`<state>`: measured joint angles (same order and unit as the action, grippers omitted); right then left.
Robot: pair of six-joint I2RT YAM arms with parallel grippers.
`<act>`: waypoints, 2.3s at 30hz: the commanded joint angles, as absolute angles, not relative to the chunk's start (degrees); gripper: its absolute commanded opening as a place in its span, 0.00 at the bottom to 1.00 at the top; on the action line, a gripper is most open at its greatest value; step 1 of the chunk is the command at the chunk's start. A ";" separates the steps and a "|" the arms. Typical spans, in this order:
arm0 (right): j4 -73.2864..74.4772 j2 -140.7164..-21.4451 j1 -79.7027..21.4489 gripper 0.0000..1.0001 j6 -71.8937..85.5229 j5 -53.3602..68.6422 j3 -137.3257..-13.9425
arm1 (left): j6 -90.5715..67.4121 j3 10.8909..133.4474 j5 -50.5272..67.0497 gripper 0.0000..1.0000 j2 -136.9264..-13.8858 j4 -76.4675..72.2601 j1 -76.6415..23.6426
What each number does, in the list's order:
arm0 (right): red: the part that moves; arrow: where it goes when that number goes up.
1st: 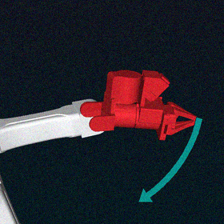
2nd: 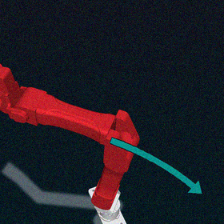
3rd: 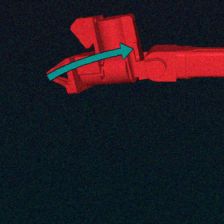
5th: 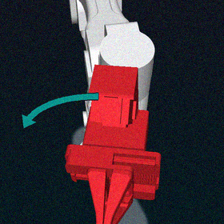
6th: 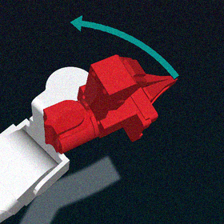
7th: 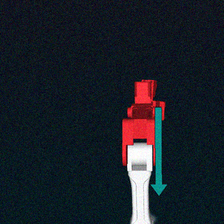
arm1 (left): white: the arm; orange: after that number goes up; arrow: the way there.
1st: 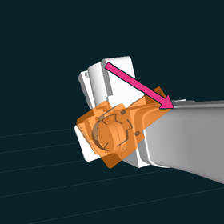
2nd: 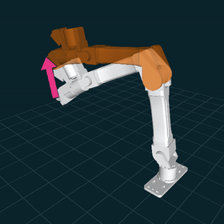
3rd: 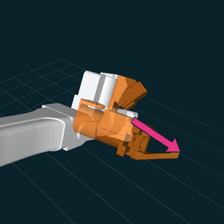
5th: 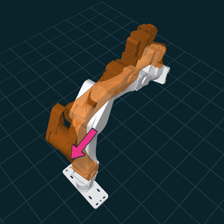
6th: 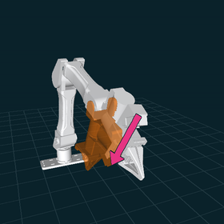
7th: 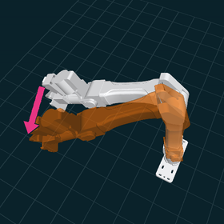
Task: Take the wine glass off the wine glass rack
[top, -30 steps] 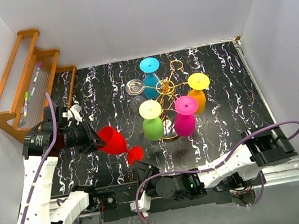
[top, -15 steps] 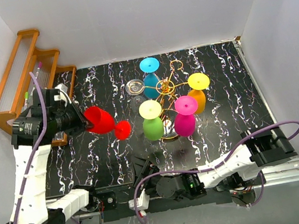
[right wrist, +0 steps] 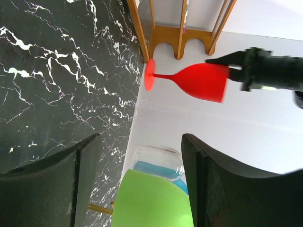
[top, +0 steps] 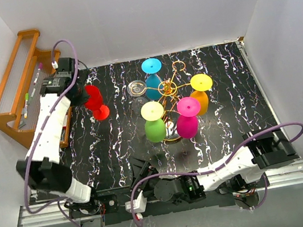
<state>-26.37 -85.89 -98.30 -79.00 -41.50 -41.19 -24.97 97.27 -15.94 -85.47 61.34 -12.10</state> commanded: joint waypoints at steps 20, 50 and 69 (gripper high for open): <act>-25.26 -84.01 -116.68 0.70 -73.35 -42.27 -44.75 | -18.95 98.15 -20.90 0.45 -103.54 39.33 0.43; -23.80 -93.65 -87.26 0.53 -75.67 -35.11 -87.90 | -23.75 51.11 -26.05 0.55 -40.30 25.04 0.74; 36.08 -98.47 -30.45 0.64 -0.87 -26.97 -132.96 | -25.03 45.81 -8.35 0.55 -41.68 17.00 0.74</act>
<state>12.49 -98.39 -42.72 -30.46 -35.00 -124.81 -24.75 47.86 -13.10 -42.00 19.73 0.58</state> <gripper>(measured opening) 0.641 0.546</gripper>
